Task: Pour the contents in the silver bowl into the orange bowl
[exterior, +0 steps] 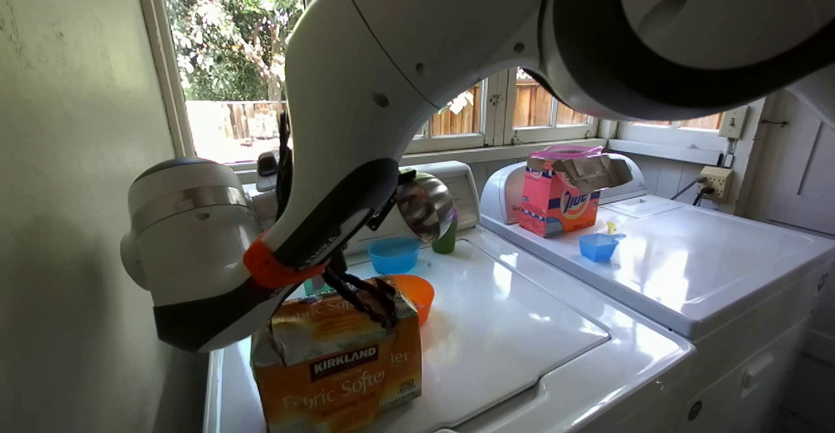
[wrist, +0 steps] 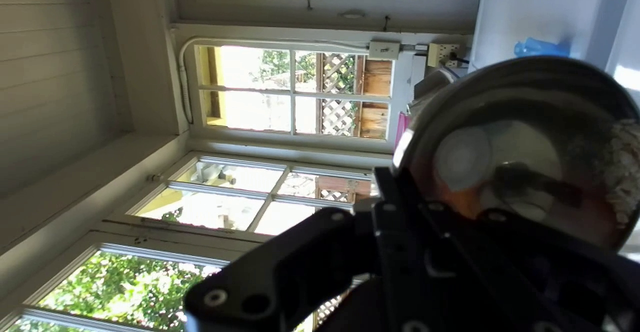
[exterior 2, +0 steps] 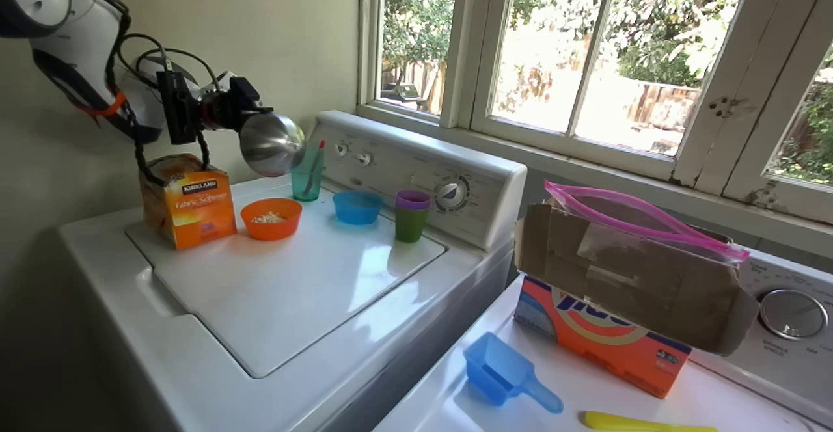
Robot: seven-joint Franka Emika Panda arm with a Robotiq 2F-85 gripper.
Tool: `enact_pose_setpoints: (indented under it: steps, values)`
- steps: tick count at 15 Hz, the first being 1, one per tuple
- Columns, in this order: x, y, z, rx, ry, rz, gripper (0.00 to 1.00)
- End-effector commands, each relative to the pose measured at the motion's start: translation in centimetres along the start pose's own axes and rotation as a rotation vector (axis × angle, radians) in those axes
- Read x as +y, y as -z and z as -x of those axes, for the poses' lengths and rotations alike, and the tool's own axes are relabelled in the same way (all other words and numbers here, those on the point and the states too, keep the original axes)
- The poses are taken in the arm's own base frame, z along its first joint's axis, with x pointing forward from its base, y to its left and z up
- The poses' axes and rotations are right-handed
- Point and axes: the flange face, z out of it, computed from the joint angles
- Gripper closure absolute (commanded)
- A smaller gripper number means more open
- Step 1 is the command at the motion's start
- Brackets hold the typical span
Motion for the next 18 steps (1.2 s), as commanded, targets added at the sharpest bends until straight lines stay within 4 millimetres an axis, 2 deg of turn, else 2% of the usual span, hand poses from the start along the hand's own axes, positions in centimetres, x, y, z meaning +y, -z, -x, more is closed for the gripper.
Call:
enact_pose_setpoints:
  steps: [1, 7, 18]
  values:
    - [-0.3, -0.1, -0.3, -0.006, 0.057, 0.077, 0.99]
    - [-0.7, 1.2, -0.8, 0.038, 0.112, 0.077, 0.99]
    - [-1.4, 3.1, -2.0, 0.119, 0.191, 0.179, 0.99]
